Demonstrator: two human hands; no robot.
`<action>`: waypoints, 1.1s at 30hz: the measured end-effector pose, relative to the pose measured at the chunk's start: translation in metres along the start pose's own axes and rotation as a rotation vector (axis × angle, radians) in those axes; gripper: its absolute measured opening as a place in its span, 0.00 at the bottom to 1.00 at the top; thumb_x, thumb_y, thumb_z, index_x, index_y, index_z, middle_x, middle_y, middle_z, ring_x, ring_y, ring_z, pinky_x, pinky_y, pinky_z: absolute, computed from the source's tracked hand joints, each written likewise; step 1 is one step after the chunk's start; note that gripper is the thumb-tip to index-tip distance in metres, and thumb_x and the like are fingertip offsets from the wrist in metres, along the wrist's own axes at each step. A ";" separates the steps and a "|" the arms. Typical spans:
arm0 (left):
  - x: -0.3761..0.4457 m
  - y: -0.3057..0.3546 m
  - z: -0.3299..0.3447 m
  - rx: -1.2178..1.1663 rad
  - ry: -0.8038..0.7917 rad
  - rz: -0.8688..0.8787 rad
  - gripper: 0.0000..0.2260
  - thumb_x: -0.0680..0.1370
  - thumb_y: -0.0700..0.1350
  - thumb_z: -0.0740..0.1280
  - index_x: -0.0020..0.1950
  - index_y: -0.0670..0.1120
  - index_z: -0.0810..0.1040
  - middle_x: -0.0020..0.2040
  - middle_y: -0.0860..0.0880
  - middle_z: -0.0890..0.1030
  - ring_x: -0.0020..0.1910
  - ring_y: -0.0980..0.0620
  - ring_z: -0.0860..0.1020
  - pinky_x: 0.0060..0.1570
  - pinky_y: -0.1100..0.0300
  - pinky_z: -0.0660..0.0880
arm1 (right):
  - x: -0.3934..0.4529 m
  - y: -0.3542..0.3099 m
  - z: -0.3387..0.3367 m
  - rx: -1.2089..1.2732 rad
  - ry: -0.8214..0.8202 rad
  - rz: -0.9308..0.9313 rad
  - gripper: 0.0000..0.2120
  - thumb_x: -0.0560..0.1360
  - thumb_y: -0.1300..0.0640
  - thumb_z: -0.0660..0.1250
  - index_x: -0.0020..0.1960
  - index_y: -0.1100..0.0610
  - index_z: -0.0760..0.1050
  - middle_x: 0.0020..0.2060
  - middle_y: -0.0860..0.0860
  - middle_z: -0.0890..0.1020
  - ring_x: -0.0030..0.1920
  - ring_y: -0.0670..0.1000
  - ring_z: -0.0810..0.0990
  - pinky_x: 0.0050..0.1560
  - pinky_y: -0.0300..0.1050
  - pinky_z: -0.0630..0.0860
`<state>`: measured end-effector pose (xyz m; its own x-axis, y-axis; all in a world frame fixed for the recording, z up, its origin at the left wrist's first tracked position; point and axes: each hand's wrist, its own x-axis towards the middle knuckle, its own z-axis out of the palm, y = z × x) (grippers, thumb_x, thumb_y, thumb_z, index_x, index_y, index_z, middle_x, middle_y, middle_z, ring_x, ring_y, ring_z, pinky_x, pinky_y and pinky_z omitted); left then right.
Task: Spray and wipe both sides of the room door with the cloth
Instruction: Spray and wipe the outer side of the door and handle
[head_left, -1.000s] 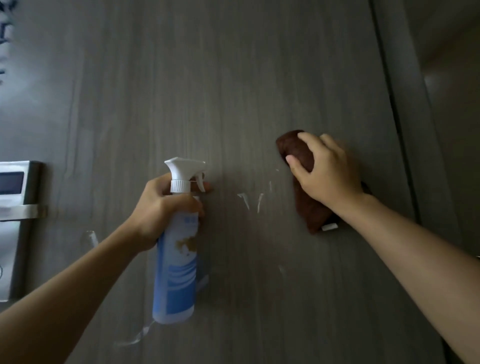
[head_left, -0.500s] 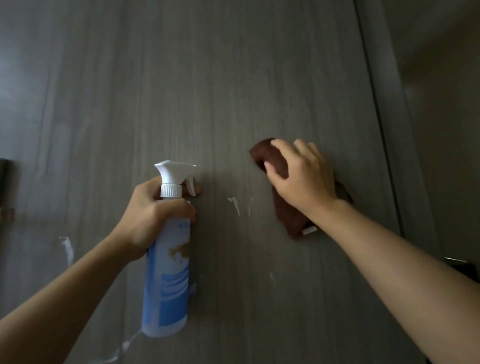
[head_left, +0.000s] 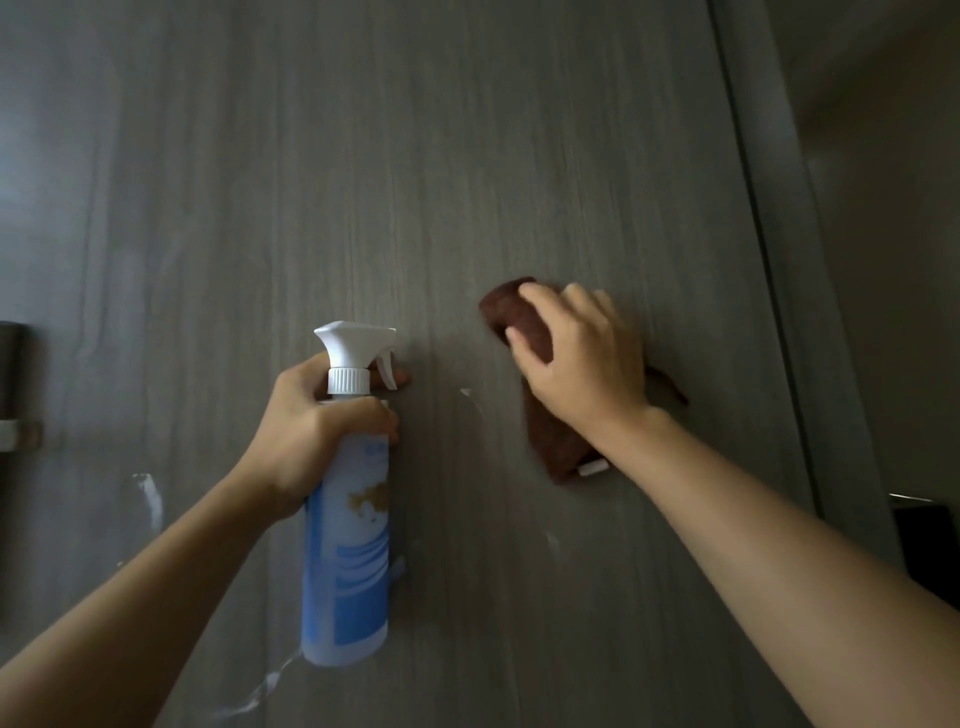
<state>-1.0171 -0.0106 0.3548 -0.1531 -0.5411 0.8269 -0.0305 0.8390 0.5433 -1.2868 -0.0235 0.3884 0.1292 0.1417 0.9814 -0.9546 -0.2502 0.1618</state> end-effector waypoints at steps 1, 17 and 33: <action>0.000 0.000 0.000 0.002 -0.001 0.001 0.26 0.56 0.45 0.76 0.54 0.42 0.85 0.53 0.39 0.86 0.41 0.41 0.84 0.45 0.43 0.82 | -0.010 -0.007 -0.001 0.022 -0.042 -0.107 0.20 0.76 0.44 0.67 0.64 0.52 0.79 0.46 0.54 0.80 0.45 0.61 0.77 0.44 0.55 0.77; 0.000 0.003 0.003 0.023 0.025 -0.004 0.21 0.59 0.41 0.75 0.52 0.43 0.85 0.50 0.35 0.85 0.41 0.40 0.83 0.44 0.43 0.80 | -0.040 -0.024 -0.001 0.131 -0.242 -0.443 0.21 0.74 0.44 0.72 0.64 0.50 0.80 0.42 0.49 0.78 0.43 0.54 0.76 0.42 0.50 0.72; 0.001 0.002 0.003 0.018 0.035 -0.028 0.21 0.62 0.38 0.73 0.54 0.40 0.84 0.41 0.43 0.85 0.40 0.40 0.83 0.43 0.44 0.80 | -0.043 -0.007 -0.007 0.118 -0.276 -0.572 0.20 0.74 0.44 0.70 0.63 0.50 0.80 0.41 0.49 0.76 0.42 0.53 0.74 0.41 0.50 0.71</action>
<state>-1.0199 -0.0096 0.3565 -0.1173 -0.5659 0.8161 -0.0520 0.8241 0.5640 -1.2880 -0.0211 0.3448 0.6884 0.0358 0.7244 -0.6805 -0.3136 0.6622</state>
